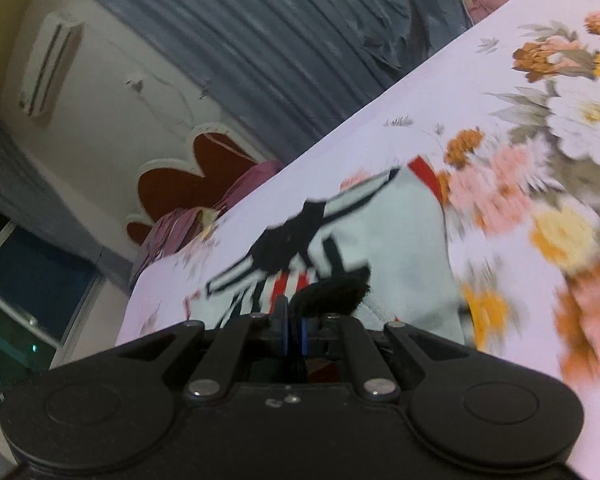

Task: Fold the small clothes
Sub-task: 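Grasp the sweater's collar edge with both grippers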

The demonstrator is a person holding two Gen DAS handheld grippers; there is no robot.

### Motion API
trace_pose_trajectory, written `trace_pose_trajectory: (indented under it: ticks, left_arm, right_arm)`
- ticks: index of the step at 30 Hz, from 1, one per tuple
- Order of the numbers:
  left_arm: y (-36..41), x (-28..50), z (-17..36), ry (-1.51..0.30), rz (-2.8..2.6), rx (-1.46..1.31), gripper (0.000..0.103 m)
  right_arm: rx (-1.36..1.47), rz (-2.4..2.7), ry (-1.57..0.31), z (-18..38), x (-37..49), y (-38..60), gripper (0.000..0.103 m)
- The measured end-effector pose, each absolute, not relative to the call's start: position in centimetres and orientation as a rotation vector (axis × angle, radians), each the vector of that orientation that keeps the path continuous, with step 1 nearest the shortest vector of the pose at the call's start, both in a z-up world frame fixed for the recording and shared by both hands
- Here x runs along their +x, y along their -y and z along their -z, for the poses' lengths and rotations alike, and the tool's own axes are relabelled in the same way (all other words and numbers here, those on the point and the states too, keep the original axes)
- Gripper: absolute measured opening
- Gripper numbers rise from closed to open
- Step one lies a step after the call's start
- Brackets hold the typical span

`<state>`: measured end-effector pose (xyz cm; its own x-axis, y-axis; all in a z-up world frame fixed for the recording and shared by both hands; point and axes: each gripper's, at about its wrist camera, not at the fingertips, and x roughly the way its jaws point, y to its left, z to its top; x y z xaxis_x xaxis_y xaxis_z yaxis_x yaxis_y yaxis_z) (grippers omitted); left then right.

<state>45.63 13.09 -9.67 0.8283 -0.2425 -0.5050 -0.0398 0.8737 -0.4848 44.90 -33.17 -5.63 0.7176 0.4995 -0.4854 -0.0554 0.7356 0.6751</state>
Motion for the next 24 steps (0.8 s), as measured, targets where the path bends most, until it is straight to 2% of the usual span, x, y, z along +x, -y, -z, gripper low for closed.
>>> trace_pose_trajectory:
  ticks: [5,8,10,11,12,13,14,15,16,21,23,24]
  left_arm:
    - [-12.9,54.2,12.4,-0.669,0.094,-0.473,0.007]
    - [-13.1,56.3,14.1,-0.673,0.135,-0.516,0.007]
    - [-13.1,56.9,14.7,-0.631,0.142,-0.544,0.008]
    - [-13.1,57.0,15.0,-0.612,0.152,-0.558,0.011]
    - [-13.1,57.0,15.2,-0.593,0.161,-0.568,0.022]
    - [-13.0,57.0,15.3,-0.572,0.161,-0.572,0.040]
    - [-13.0,56.8,15.4,-0.545,0.147,-0.566,0.050]
    - [-12.8,56.5,15.2,-0.509,0.116,-0.545,0.067]
    - [-12.9,56.2,15.0,-0.474,0.106,-0.534,0.074]
    - [-11.9,57.6,14.7,-0.538,0.115,-0.362,0.072]
    - [-10.5,58.7,15.2,-0.606,0.134,-0.261,0.059]
    - [-9.8,59.1,15.4,-0.630,0.130,-0.203,0.043]
  right_arm:
    - [0.733,-0.293,-0.764,8.5,52.8,33.0,0.006]
    - [0.748,-0.255,-0.823,10.8,56.3,32.8,0.006]
    - [0.742,-0.272,-0.811,11.7,57.6,32.4,0.013]
    - [0.741,-0.280,-0.793,11.9,57.9,32.3,0.027]
    - [0.724,-0.276,-0.766,11.9,58.2,32.1,0.045]
    - [0.701,-0.267,-0.737,11.8,58.3,31.9,0.053]
    - [0.670,-0.256,-0.696,11.5,58.3,31.8,0.064]
    - [0.649,-0.246,-0.673,11.3,58.4,31.8,0.064]
    - [0.643,-0.243,-0.665,11.2,58.3,32.0,0.064]
    - [0.499,-0.248,-0.682,10.7,57.4,31.8,0.058]
    - [0.343,-0.234,-0.743,11.0,57.9,30.2,0.053]
    - [0.268,-0.227,-0.766,11.0,58.4,29.2,0.048]
